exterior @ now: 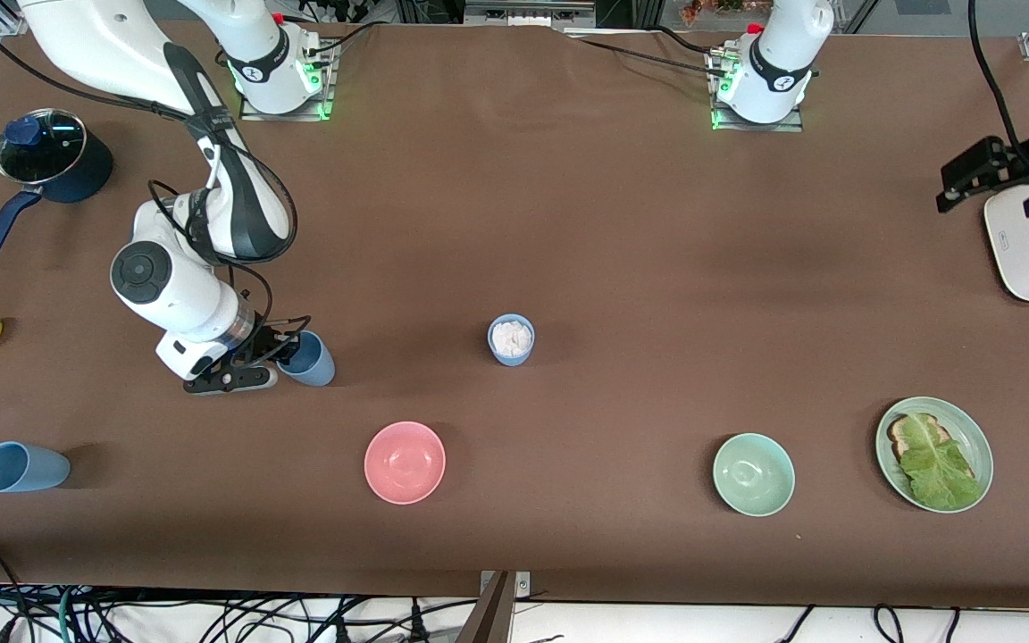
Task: Stack blue cups with both arms
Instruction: 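Grasp the empty blue cup with the right gripper while the left gripper rests, then carry the blue cup with the right gripper above the tissue cup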
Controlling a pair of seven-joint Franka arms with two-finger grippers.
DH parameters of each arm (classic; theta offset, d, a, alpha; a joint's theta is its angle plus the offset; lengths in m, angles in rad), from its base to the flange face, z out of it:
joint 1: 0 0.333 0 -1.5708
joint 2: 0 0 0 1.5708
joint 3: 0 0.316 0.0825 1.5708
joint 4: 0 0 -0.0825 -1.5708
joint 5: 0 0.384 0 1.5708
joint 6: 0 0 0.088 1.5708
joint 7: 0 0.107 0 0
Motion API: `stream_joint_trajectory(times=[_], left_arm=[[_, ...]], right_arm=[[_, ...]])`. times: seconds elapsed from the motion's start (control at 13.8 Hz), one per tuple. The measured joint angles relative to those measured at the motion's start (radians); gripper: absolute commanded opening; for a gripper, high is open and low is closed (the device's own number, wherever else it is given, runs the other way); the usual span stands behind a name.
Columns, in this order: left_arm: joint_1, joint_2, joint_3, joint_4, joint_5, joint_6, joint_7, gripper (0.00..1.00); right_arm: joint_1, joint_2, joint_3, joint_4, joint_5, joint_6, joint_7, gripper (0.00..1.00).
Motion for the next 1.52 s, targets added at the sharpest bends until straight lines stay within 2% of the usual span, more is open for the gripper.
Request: stream_joint_trajectory(times=[0.36, 0.58, 0.87, 1.16, 1.52], left_arm=[[-0.017, -0.041, -0.003, 0.002, 0.000, -0.035, 0.000, 1.00], [-0.012, -0.042, 0.005, -0.007, -0.005, -0.106, 0.000, 1.00], [-0.011, -0.034, 0.007, -0.031, -0.011, -0.112, 0.000, 1.00], [-0.012, -0.027, 0.007, -0.034, -0.011, -0.116, -0.059, 1.00], [-0.013, -0.014, 0.006, -0.036, -0.012, -0.116, -0.075, 1.00]], right_arm=[[0.026, -0.057, 0.031, 0.094, 0.001, -0.172, 0.043, 0.00], [0.116, -0.065, 0.035, 0.189, 0.001, -0.289, 0.171, 0.00], [0.238, -0.049, 0.036, 0.313, 0.001, -0.408, 0.382, 0.00], [0.363, 0.013, 0.037, 0.410, 0.001, -0.421, 0.599, 0.00], [0.428, 0.116, 0.035, 0.515, 0.001, -0.412, 0.726, 0.00]])
